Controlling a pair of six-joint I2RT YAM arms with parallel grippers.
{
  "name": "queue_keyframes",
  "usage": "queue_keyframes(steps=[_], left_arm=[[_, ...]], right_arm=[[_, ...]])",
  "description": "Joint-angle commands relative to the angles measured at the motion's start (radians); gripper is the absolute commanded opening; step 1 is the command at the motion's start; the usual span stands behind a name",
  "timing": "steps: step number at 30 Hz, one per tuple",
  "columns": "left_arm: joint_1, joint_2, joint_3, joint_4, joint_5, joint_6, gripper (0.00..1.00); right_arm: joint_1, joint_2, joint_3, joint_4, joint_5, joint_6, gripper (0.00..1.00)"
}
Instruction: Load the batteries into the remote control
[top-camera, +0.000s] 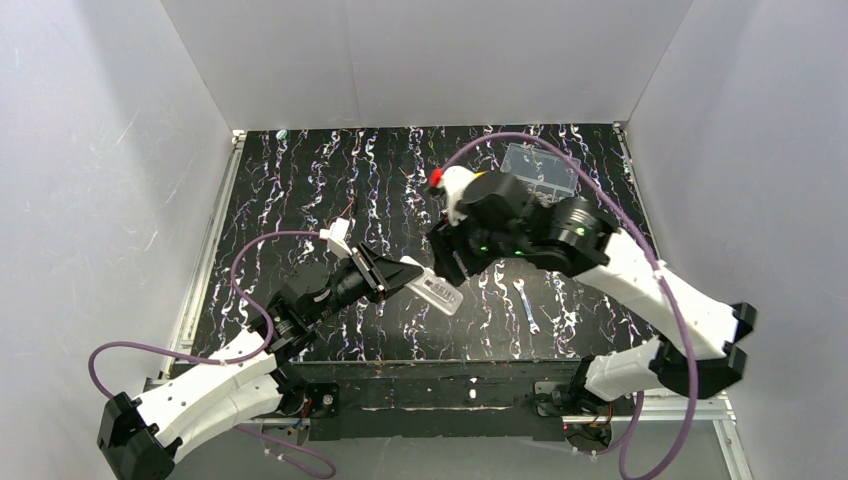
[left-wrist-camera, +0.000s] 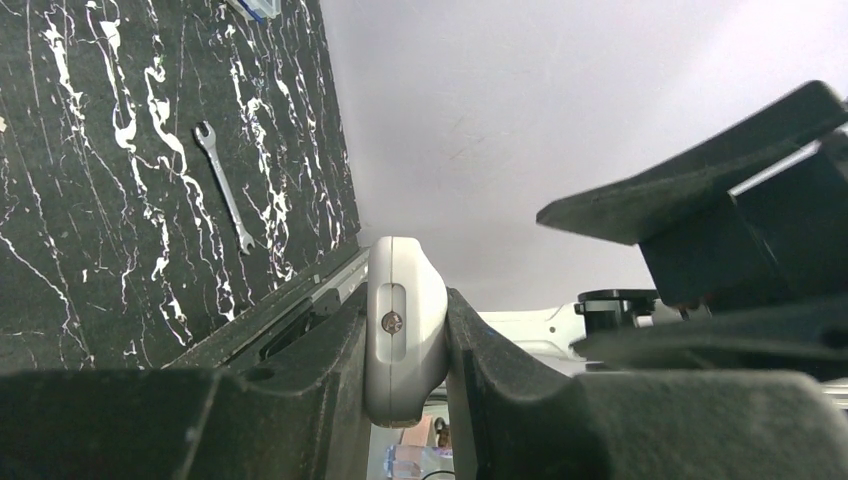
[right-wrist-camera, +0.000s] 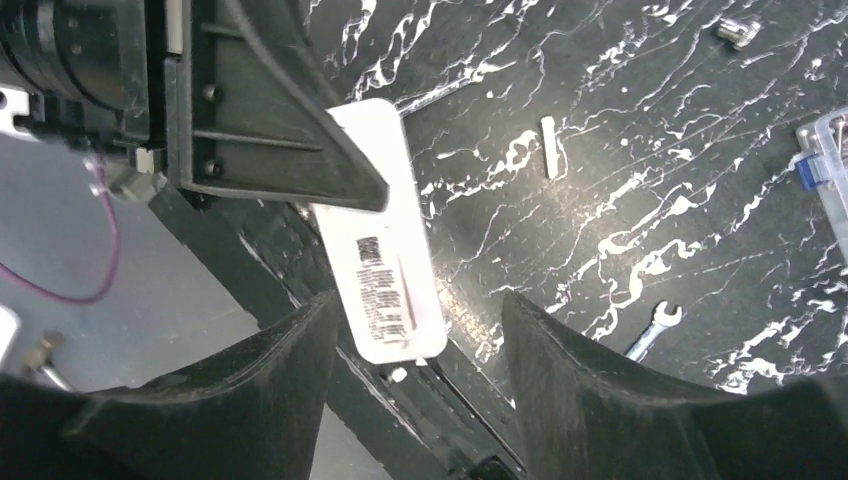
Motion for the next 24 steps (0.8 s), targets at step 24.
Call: queue_keyframes(steps=[24], left_arm=[[-0.003,0.025,0.000,0.174,-0.005,-0.033,0.00]], right_arm=[[-0.287,-0.473,-0.707,0.568,-0.364,0.613,0.77]])
